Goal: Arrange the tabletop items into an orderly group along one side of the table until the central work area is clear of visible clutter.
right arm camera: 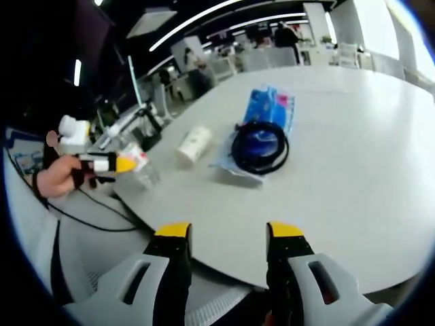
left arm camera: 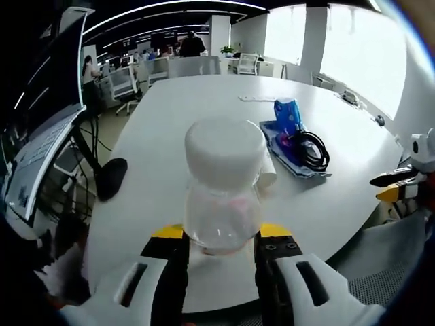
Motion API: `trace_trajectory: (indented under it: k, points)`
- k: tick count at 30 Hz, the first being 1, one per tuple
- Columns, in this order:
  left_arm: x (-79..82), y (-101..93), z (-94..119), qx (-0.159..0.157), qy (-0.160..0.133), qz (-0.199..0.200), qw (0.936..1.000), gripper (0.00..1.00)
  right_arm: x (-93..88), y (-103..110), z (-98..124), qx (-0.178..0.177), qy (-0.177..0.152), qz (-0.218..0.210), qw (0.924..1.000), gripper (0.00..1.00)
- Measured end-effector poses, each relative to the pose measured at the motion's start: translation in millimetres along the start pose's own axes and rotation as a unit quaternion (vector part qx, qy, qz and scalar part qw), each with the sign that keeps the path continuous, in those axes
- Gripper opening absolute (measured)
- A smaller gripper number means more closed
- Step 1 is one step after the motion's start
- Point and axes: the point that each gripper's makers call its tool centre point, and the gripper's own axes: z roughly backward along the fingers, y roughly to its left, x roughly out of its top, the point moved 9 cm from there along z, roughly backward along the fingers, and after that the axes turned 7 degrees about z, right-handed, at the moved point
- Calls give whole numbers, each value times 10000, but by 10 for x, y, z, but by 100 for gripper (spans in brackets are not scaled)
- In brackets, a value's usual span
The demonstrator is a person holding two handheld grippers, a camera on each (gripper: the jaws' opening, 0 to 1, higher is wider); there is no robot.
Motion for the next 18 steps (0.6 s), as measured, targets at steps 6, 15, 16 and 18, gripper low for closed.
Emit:
trace_trajectory:
  k: [6,15,16,18]
  points:
    - [113,12,-131,20,-132,19,9999,36,4,2,-7,13,54,46,10000,42]
    - [360,67,-376,69,-168,84,9998,36,24,-15,-16,15,86,76,9999,42]
    - [395,77,-412,89,-184,85,9998,36,27,-16,-16,15,87,77,9999,42]
    - [460,97,-472,112,-193,118,9997,36,30,-18,-17,10,86,58,9999,42]
